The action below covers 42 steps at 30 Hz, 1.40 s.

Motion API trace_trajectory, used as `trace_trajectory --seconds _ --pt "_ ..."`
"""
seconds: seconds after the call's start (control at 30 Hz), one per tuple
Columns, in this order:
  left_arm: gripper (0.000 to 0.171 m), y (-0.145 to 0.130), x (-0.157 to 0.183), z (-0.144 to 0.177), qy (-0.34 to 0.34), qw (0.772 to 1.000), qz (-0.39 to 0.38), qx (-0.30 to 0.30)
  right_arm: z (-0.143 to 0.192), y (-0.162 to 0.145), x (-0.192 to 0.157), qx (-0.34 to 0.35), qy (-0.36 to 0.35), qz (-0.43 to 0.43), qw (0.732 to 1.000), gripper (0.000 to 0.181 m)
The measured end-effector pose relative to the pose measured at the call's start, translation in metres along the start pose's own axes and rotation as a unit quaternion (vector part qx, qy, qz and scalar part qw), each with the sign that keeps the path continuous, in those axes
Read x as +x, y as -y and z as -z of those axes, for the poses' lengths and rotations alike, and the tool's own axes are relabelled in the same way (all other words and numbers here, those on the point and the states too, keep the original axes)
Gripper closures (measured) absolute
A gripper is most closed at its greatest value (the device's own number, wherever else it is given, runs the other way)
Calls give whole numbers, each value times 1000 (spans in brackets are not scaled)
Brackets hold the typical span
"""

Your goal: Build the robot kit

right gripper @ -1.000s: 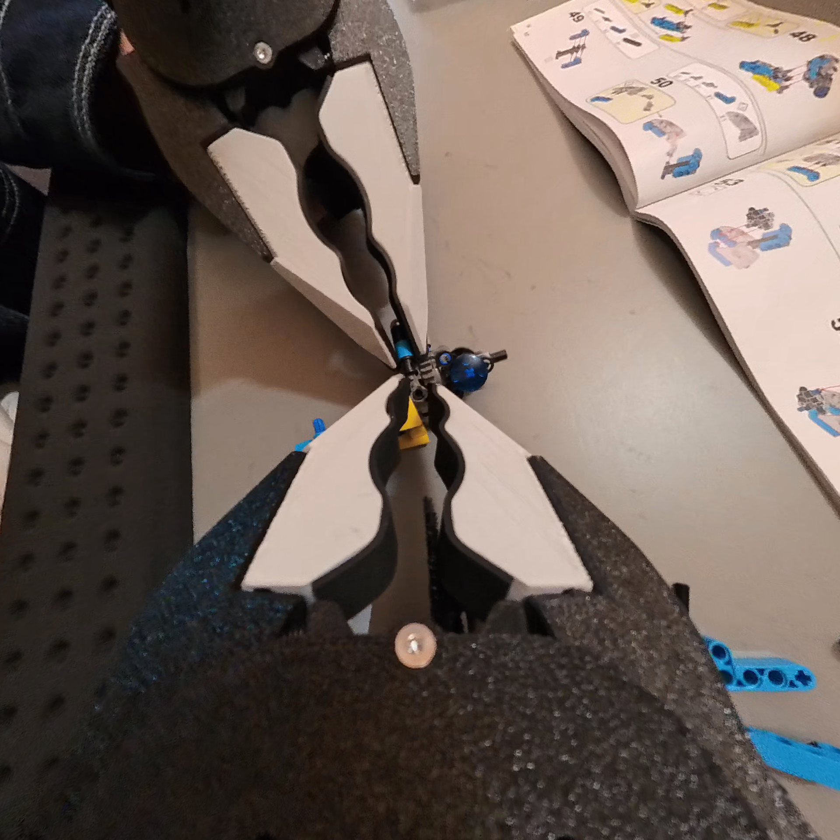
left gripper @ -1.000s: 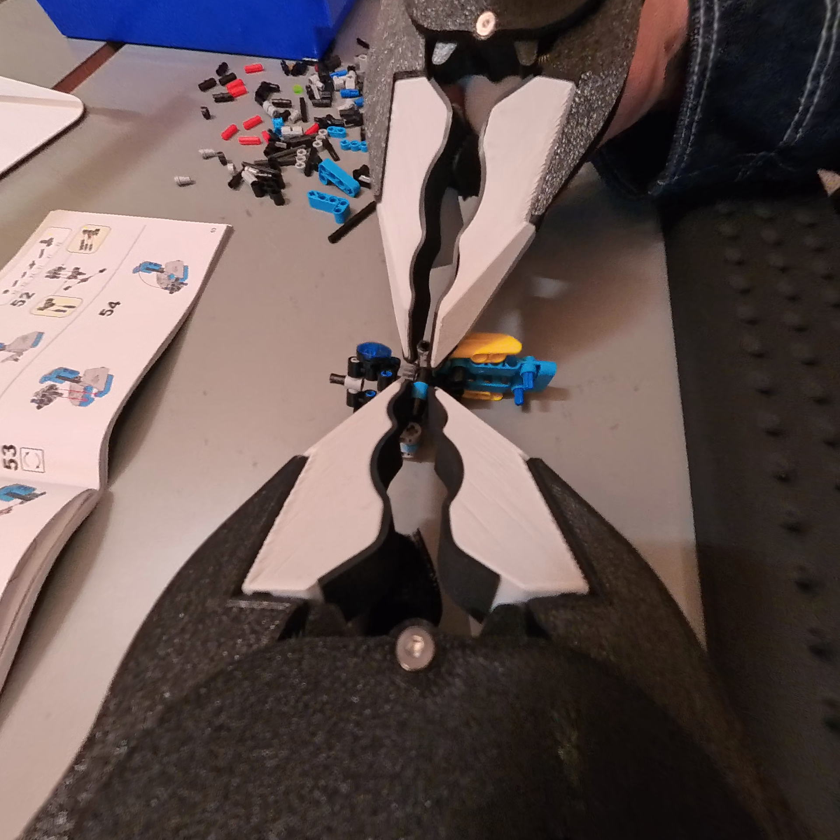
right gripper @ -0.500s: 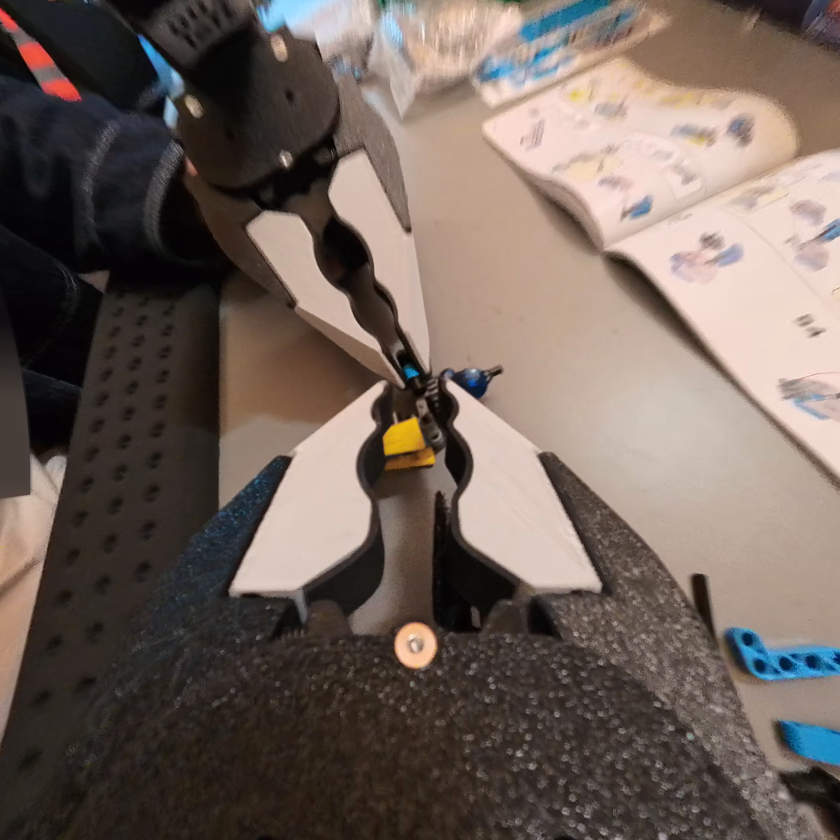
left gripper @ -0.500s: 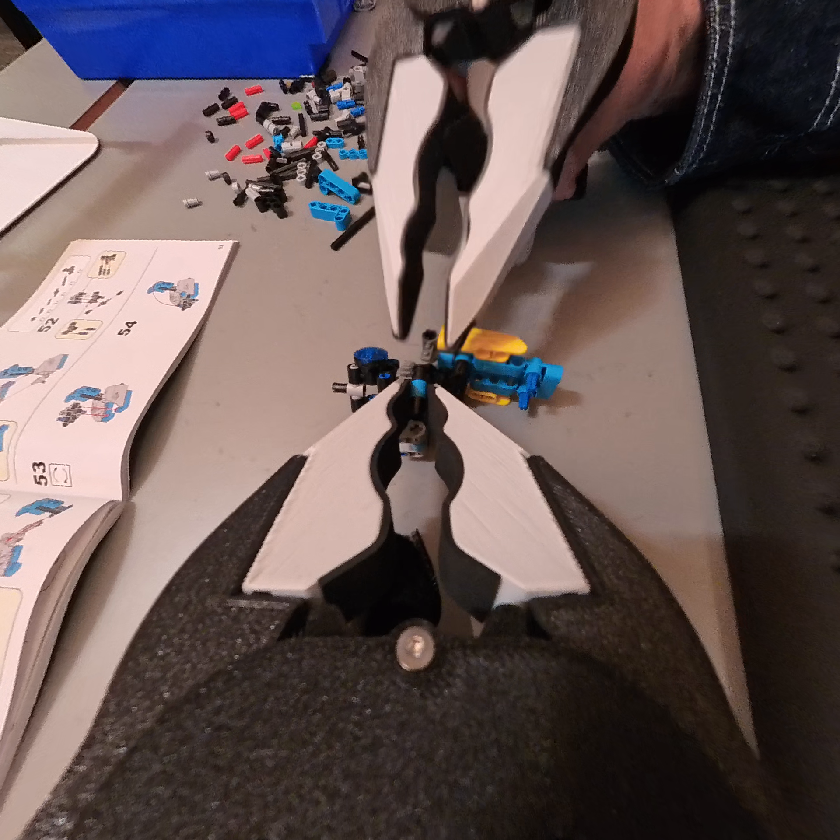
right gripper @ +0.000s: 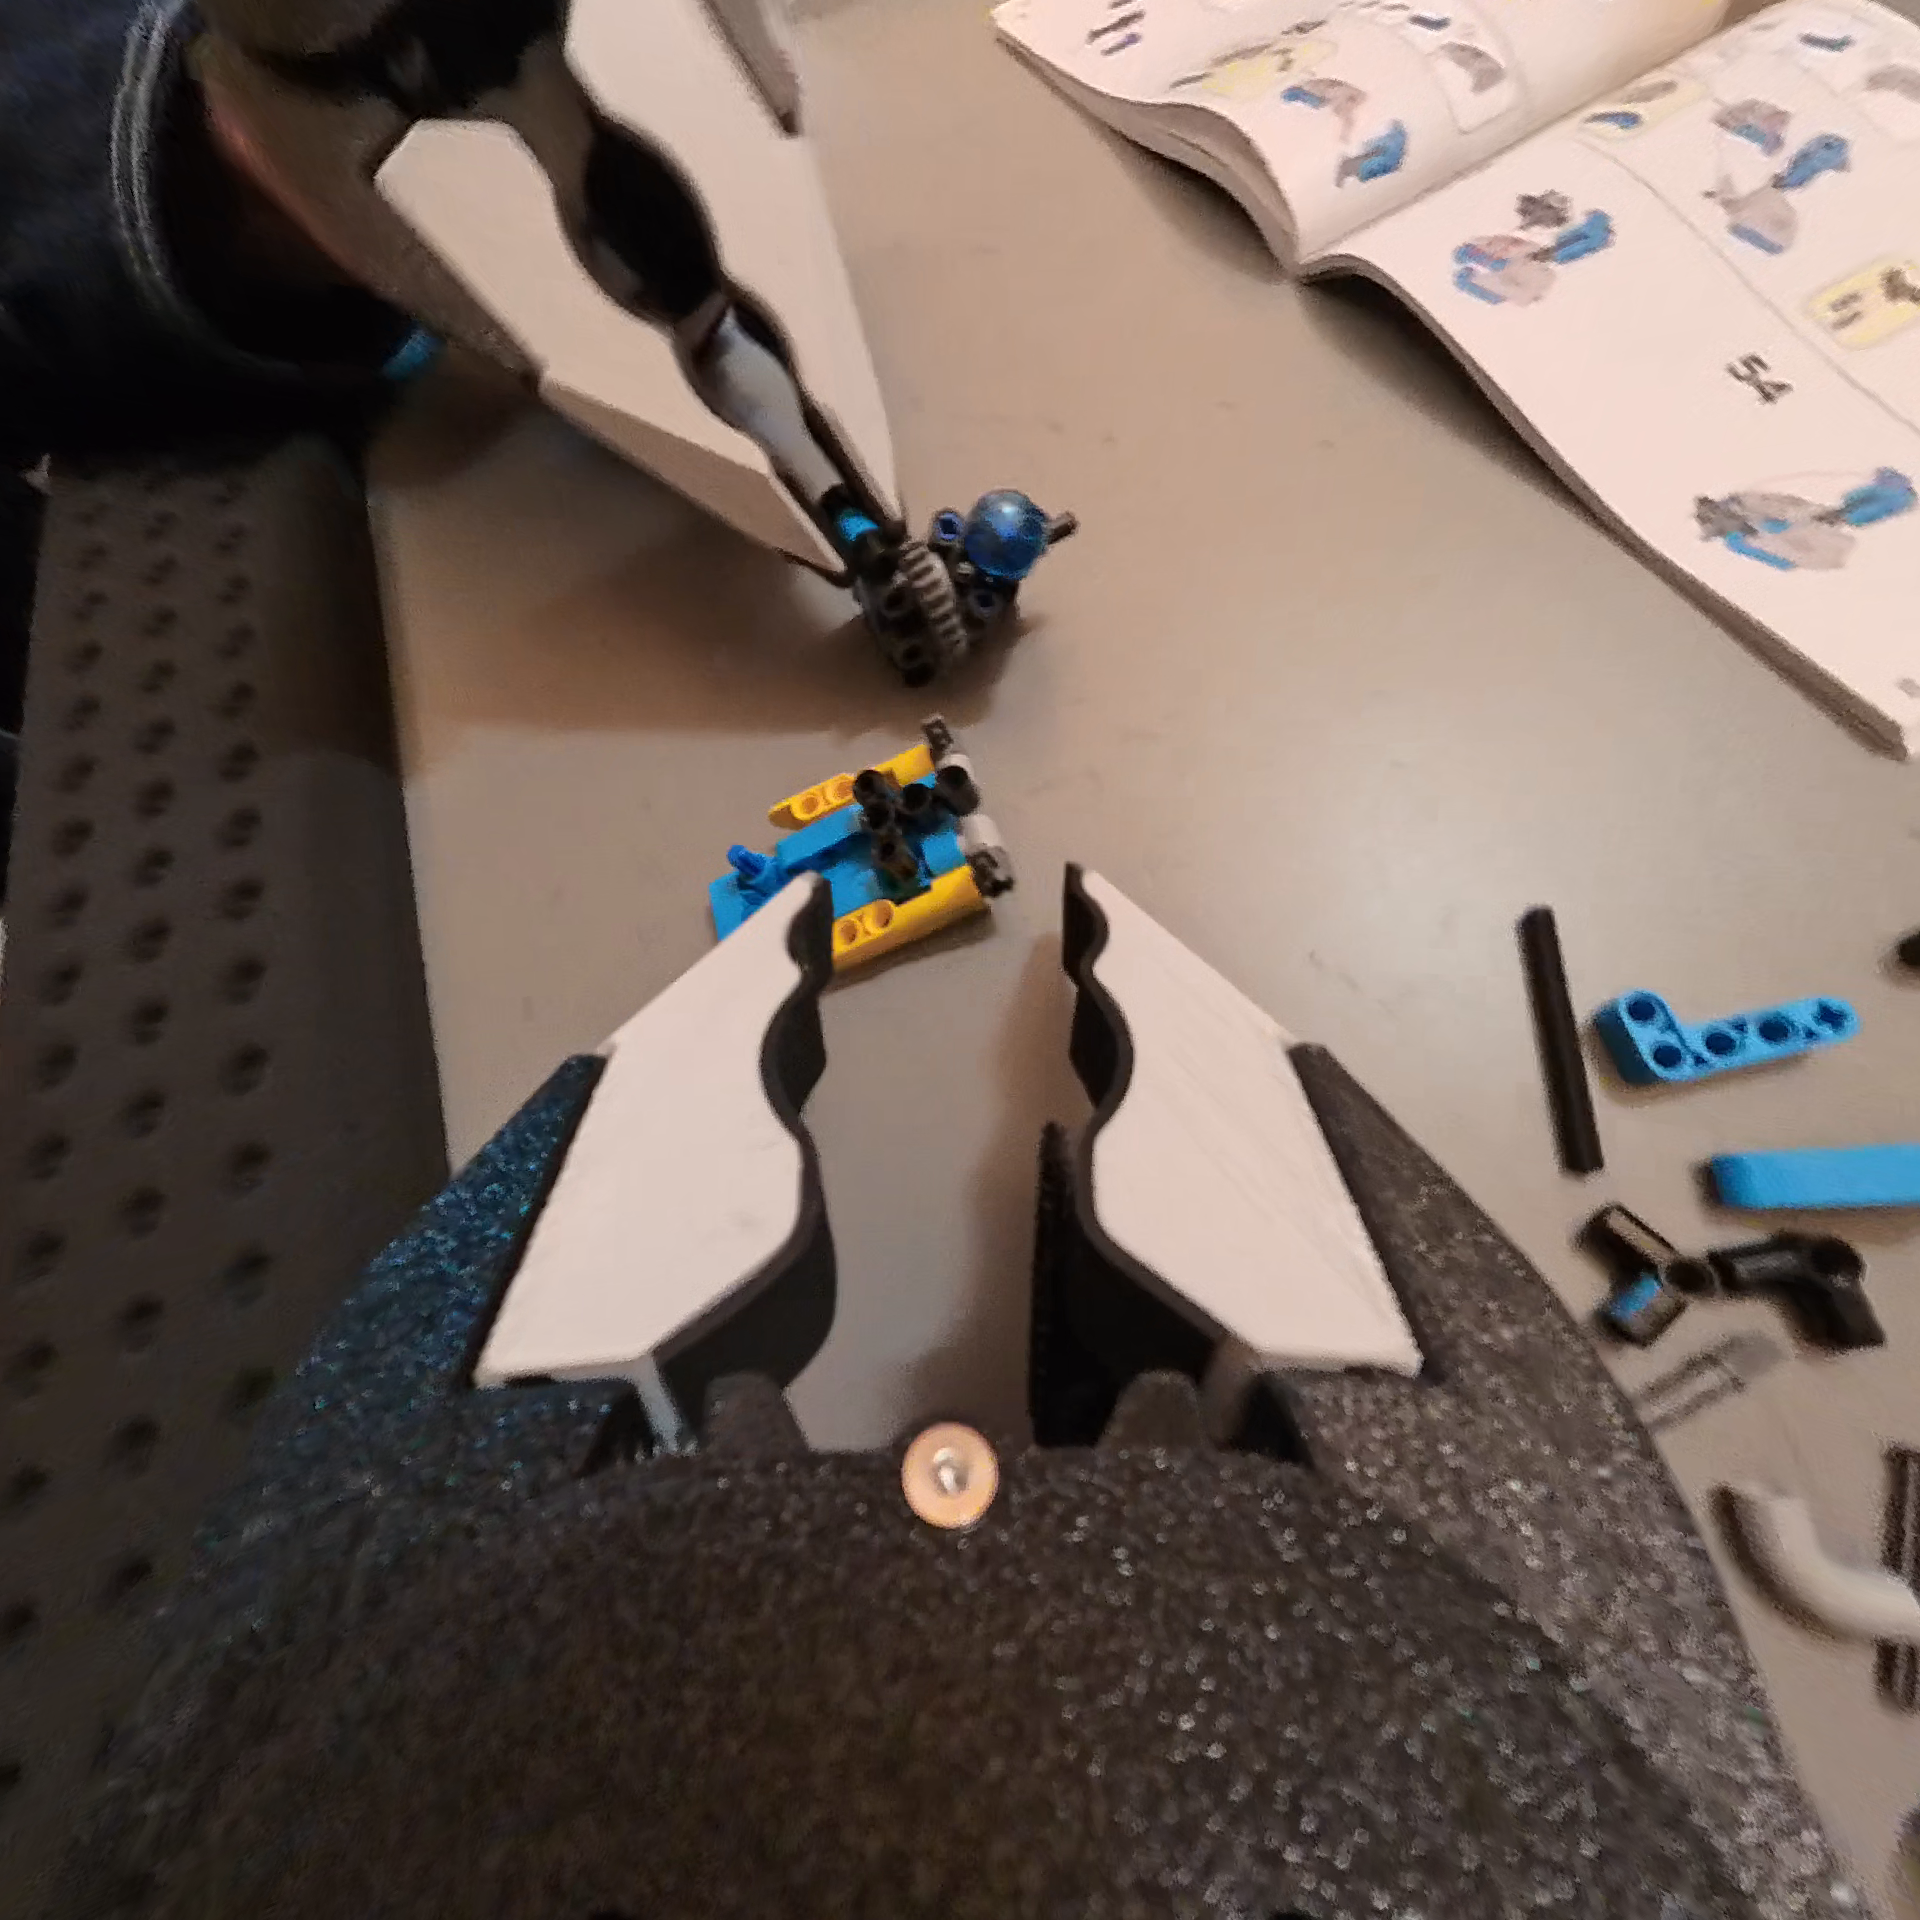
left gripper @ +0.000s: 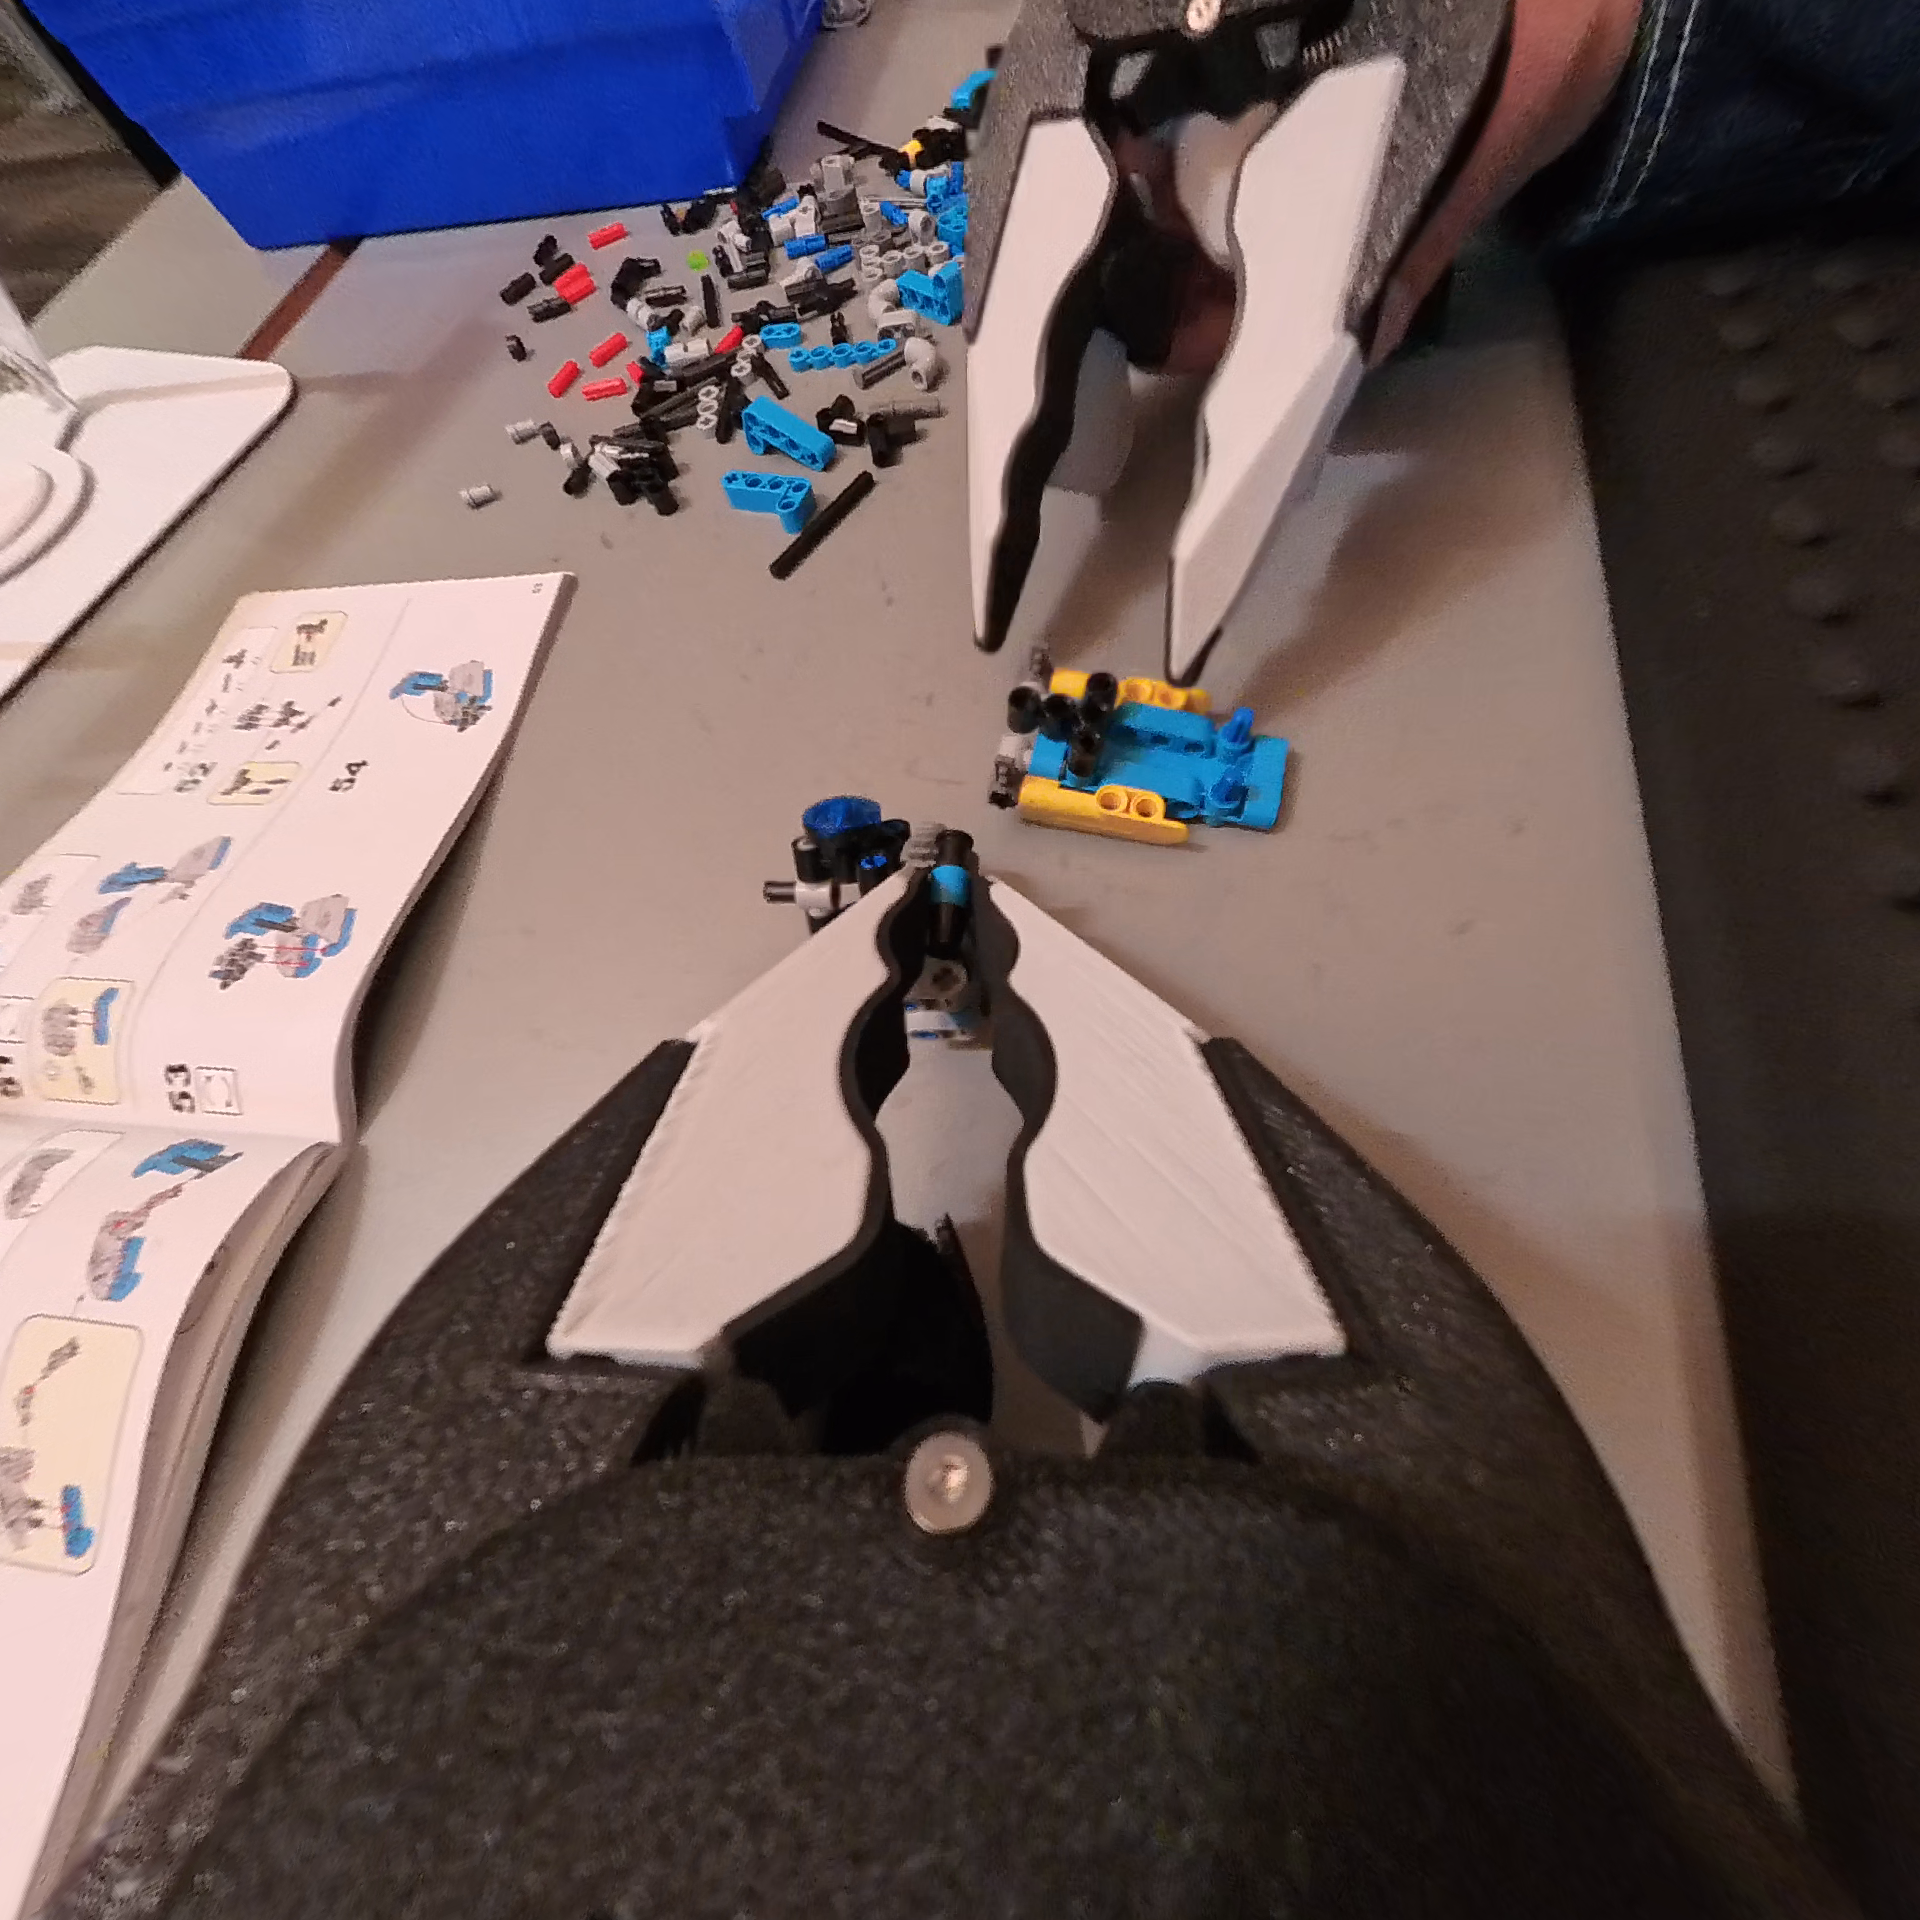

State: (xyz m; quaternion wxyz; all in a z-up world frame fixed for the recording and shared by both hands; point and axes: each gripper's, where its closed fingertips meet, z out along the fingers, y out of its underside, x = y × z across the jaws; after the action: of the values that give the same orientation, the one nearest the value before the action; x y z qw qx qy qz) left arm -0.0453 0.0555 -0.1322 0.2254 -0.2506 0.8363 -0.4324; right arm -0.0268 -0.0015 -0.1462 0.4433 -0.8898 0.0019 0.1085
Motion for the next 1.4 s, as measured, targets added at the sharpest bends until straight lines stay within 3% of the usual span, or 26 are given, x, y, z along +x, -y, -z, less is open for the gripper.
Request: trace_trajectory --seconds 0.1,0.37,0.6,0.7,0.9,1.03,1.17,1.3,1.4 --pt "163 1 1 0 13 1000 5 -2 4 0 3 12 12 -35 999 151" --pt "164 1 1 0 -5 999 31 0 0 1 7 8 22 -45 999 157" --pt "164 3 8 -1 -16 1000 22 1 -1 -12 -8 -29 84 -131 987 152" --pt "164 6 16 -3 -20 1000 18 -2 2 -9 -15 -7 104 -160 982 141" --pt "164 11 21 -9 18 999 -9 -33 -8 -2 -10 -1 44 -158 986 137" --pt "164 10 19 -9 23 999 14 -37 4 28 -8 92 38 -175 979 145" --pt "164 11 18 -10 23 999 25 -35 1 45 -27 111 48 -127 984 152" --pt "164 11 17 -10 19 999 36 -32 -5 46 -16 92 -25 -90 991 154" --pt "164 9 17 -9 24 998 35 -37 -10 30 3 35 -118 -66 990 147"
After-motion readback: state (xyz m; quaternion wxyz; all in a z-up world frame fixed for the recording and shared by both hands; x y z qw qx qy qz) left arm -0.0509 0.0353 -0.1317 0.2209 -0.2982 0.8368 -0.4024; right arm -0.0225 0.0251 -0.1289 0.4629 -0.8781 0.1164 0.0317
